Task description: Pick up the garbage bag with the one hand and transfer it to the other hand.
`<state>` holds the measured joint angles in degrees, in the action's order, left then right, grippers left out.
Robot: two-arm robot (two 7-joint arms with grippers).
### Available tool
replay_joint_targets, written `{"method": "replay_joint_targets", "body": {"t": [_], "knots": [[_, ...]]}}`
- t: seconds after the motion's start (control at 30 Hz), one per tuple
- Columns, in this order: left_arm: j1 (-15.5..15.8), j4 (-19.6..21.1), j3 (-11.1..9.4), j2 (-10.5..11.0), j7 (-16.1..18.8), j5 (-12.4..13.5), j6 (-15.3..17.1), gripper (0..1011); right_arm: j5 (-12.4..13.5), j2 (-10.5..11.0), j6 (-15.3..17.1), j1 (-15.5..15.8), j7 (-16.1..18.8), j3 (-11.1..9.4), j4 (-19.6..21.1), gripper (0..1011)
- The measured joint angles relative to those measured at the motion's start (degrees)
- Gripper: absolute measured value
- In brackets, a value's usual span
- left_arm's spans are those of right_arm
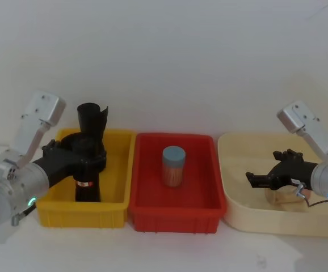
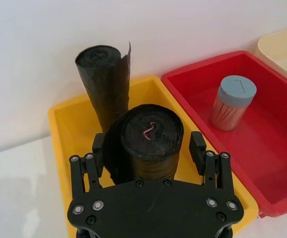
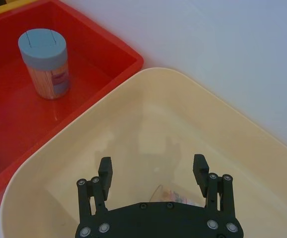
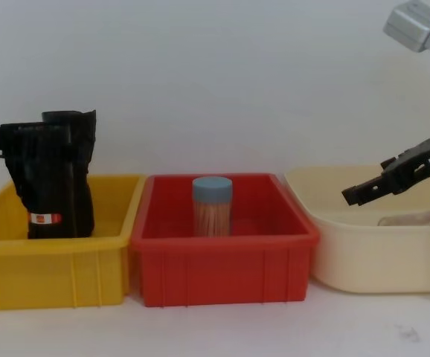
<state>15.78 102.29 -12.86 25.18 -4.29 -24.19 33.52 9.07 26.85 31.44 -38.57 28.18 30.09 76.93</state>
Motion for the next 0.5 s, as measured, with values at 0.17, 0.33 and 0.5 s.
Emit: {"method": "replay_joint_targets", "body": {"t": [0.17, 0.33, 0.5], "knots": [[1.06, -1.09, -0.18, -0.61, -0.44, -0.46, 1.06, 944, 0.00, 0.00, 0.00, 0.00, 0.00, 0.00, 0.00, 1000], [1.90, -2.04, -0.35, -1.09, -0.81, -0.82, 1.94, 820, 0.00, 0.00, 0.00, 0.00, 0.00, 0.00, 0.00, 1000], [2.39, -2.60, -0.45, -1.40, -1.03, -1.02, 2.44, 657, 0.00, 0.00, 0.00, 0.00, 0.00, 0.00, 0.00, 1001]]}}
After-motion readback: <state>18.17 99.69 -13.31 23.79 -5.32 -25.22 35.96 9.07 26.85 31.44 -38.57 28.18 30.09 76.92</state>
